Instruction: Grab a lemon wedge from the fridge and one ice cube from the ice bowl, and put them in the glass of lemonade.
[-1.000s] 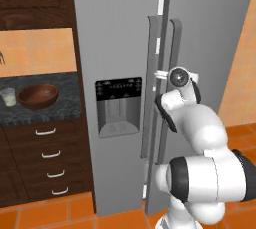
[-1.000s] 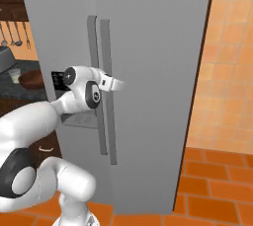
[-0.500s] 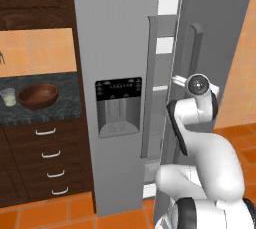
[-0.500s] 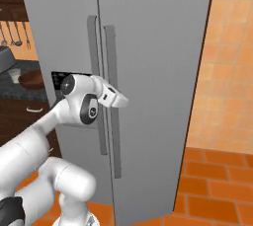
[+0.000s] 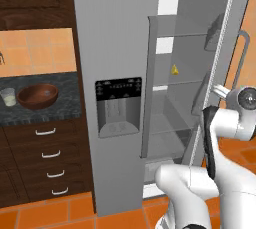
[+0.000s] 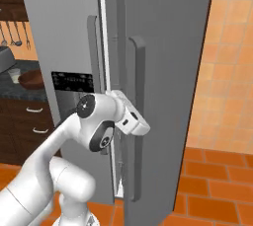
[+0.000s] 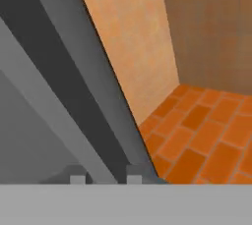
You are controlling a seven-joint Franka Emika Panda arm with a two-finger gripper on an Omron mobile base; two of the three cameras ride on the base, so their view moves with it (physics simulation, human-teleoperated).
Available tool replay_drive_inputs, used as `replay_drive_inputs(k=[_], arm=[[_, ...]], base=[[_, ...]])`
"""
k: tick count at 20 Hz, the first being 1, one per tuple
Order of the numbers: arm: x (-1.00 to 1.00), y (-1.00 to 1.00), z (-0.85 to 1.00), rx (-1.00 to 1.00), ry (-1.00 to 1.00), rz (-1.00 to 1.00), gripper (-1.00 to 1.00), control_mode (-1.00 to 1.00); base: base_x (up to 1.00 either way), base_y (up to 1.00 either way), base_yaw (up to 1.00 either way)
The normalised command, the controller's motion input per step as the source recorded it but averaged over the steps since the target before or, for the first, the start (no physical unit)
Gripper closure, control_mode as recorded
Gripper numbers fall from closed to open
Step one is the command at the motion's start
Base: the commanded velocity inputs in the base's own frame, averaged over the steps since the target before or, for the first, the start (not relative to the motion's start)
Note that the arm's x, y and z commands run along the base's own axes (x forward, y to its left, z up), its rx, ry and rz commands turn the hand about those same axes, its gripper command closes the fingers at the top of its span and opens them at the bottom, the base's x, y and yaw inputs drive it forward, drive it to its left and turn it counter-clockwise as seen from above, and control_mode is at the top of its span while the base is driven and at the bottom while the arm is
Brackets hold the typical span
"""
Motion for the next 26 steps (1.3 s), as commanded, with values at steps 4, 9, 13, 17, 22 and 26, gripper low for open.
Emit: replay_drive_inputs(k=[4,9,13,17,22,26], arm=[[-0.77,-0.81,0.06,0.09,0.00,-0.10,1.00,-1.00],[-0.50,-0.12,0.52,0.01,0.00,-0.06,1.00,-1.00],[-0.34,0.59,0.99,-0.12,0.00,-0.02,1.00,-1.00],[0.33,0.79,0.63,-0.23,0.28,0.00,1.00,-1.00],[0.54,0.35,0.15,-0.22,0.33,-0.03,-1.00,-1.00],[0.72,-0.54,0.01,-0.14,0.29,-0.06,-1.00,-1.00]], base=[[0.00,0.00,0.00],[0.00,0.00,0.00],[0.00,0.00,0.00],[0.00,0.00,0.00],[0.00,0.00,0.00],[0.00,0.00,0.00]])
